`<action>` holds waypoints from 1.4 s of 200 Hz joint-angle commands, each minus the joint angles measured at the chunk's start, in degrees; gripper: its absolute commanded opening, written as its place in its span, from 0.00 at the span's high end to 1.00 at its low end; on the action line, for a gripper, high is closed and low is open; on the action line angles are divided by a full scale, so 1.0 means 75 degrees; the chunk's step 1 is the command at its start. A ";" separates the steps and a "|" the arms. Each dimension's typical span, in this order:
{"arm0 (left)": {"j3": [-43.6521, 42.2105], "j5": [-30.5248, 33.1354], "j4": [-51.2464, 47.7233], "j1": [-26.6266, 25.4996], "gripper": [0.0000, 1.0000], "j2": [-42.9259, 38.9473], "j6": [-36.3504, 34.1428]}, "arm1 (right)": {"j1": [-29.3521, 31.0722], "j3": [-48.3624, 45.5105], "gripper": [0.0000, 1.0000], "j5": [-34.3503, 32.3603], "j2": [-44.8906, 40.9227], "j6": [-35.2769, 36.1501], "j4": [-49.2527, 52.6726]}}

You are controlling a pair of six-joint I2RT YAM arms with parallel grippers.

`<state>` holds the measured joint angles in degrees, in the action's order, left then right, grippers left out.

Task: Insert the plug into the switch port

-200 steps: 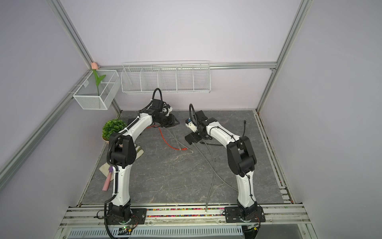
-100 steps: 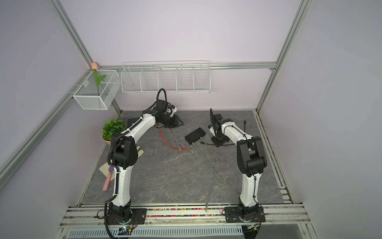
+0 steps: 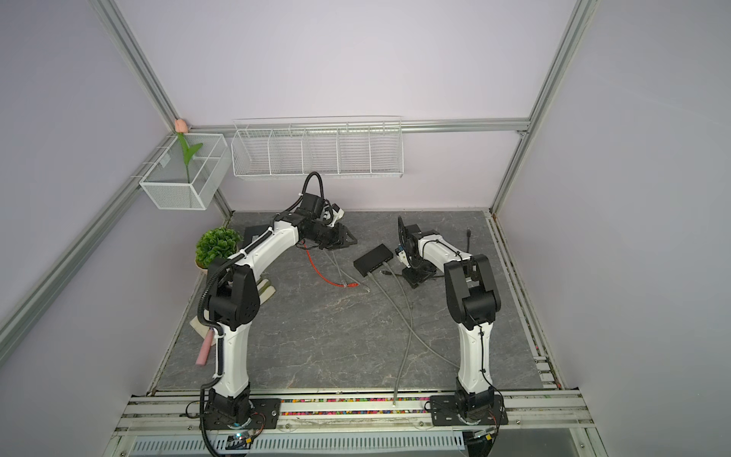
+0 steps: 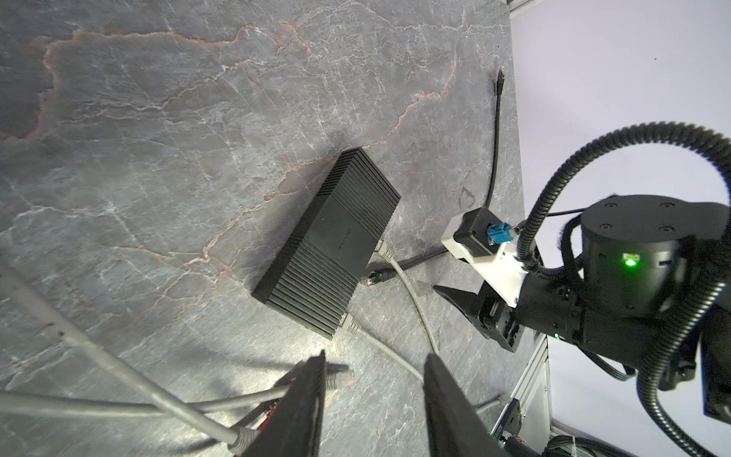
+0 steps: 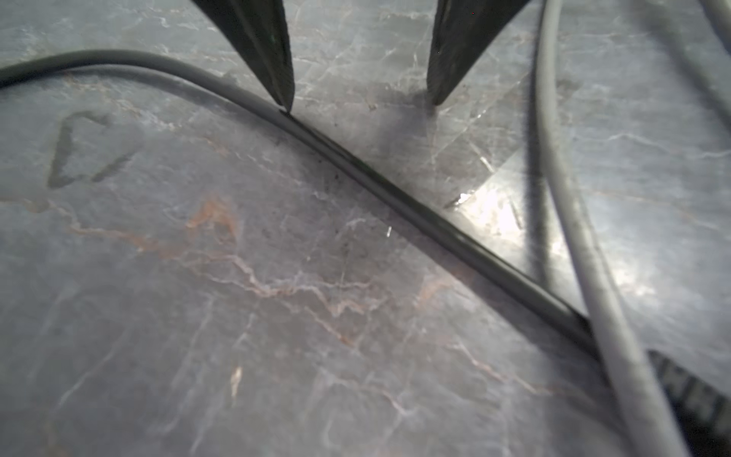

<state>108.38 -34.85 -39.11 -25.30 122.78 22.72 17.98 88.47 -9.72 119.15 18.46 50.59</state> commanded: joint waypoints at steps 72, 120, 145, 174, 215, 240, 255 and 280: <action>-0.0184 -0.0350 0.0317 -0.0018 0.58 -0.0222 0.0181 | 0.0023 0.0354 0.43 -0.0143 0.0485 0.0461 -0.0005; -0.0353 -0.0375 0.0342 -0.0014 0.58 -0.0318 0.0155 | -0.0055 0.0868 0.43 -0.0083 0.1098 0.0446 0.0189; -0.0376 -0.0300 0.0294 -0.0016 0.58 -0.0375 0.0077 | -0.0062 0.0474 0.69 0.0293 0.0890 0.0390 0.0339; -0.0376 -0.0281 0.0310 -0.0019 0.58 -0.0363 0.0059 | -0.0118 -0.0451 0.83 0.0572 0.0518 0.0263 0.0277; -0.0092 -0.0312 0.0221 0.0028 0.58 -0.0214 0.0006 | -0.0205 -0.0573 0.93 0.0544 0.0450 -0.0589 0.1819; 0.0109 -0.0342 0.0217 0.0072 0.58 -0.0116 0.0006 | -0.0331 -0.0926 0.93 0.0337 0.0159 -0.0940 0.2038; 0.0258 -0.0366 0.0189 0.0090 0.58 -0.0031 -0.0006 | -0.0235 -0.0860 0.93 0.0613 0.0022 -0.1034 0.2116; 0.0618 -0.0473 0.0156 0.0104 0.58 0.0201 0.0006 | 0.0278 -0.0676 0.93 0.1119 -0.0287 -0.0766 0.2105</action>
<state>109.06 -37.30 -37.21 -24.88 122.32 23.51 16.93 84.66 -5.67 117.67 12.91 58.33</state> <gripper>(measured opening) 0.418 0.075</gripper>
